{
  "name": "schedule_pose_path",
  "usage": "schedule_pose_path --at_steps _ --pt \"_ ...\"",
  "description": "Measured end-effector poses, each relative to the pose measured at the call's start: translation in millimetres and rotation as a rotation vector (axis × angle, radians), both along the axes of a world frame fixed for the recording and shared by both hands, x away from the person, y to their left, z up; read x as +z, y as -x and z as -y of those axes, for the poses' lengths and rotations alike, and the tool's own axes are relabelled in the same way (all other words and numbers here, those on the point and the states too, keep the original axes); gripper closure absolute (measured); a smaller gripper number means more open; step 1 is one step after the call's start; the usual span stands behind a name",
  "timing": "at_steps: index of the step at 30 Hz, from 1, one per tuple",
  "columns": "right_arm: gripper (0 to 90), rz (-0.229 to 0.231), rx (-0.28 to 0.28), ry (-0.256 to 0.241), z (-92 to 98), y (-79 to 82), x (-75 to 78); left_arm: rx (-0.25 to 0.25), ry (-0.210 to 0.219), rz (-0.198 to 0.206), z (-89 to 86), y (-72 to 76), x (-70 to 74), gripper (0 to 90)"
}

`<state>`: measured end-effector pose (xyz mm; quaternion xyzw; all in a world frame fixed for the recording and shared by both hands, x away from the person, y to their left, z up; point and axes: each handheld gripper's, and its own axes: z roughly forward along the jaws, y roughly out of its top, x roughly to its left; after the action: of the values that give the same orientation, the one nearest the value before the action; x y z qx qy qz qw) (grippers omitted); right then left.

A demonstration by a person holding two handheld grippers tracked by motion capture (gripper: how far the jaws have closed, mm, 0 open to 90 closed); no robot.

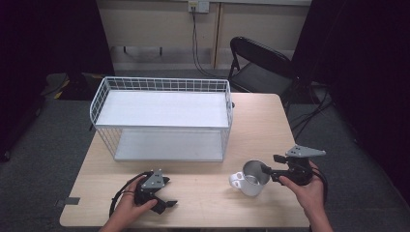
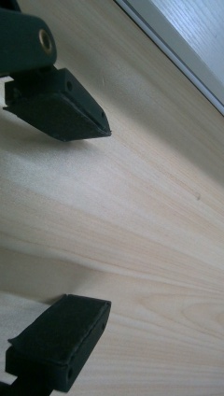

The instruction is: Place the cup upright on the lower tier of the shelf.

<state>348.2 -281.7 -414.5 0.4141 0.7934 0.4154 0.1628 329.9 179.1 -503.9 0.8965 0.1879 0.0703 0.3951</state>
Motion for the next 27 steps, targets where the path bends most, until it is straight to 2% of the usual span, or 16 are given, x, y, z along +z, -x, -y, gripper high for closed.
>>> schedule_pose_path --at_steps 2,3,6,9,15,16,17,19,23,27 --pt "34.3 0.003 0.0 0.003 -1.9 -0.7 -1.5 -0.004 -0.009 0.004 -0.3 -0.4 0.3 13.8" --pt "41.3 0.009 0.005 0.007 -3.7 -0.9 -2.4 -0.004 -0.009 0.004 -0.3 -0.4 0.3 13.8" --pt "42.3 0.008 0.007 0.007 -5.1 -1.1 -4.2 -0.003 -0.008 0.004 -0.3 -0.4 0.2 13.8" --pt "48.7 0.012 0.012 0.016 -7.0 -0.7 -8.6 -0.003 -0.007 0.004 -0.3 -0.3 0.2 13.8" --pt "56.1 0.004 0.02 0.026 -10.9 -2.1 -11.5 0.0 0.0 0.0 0.0 0.0 0.0 13.8" --pt "57.2 0.002 0.024 0.03 -12.0 -2.6 -11.6 -0.006 -0.011 0.005 -0.5 -0.5 0.3 13.8" --pt "59.5 -0.003 0.026 0.039 -14.1 -3.7 -12.0 0.0 0.0 0.0 0.0 0.0 0.0 13.8" --pt "60.7 -0.005 0.026 0.045 -14.9 -4.2 -12.3 -0.005 -0.01 0.005 -0.4 -0.5 0.3 13.8" --pt "66.9 -0.044 0.031 0.062 -16.5 -7.3 -18.3 -0.006 -0.012 0.006 -0.5 -0.6 0.4 13.8" --pt "70.4 -0.06 0.038 0.035 -15.8 -8.1 -22.3 -0.005 -0.011 0.005 -0.4 -0.5 0.3 13.8"
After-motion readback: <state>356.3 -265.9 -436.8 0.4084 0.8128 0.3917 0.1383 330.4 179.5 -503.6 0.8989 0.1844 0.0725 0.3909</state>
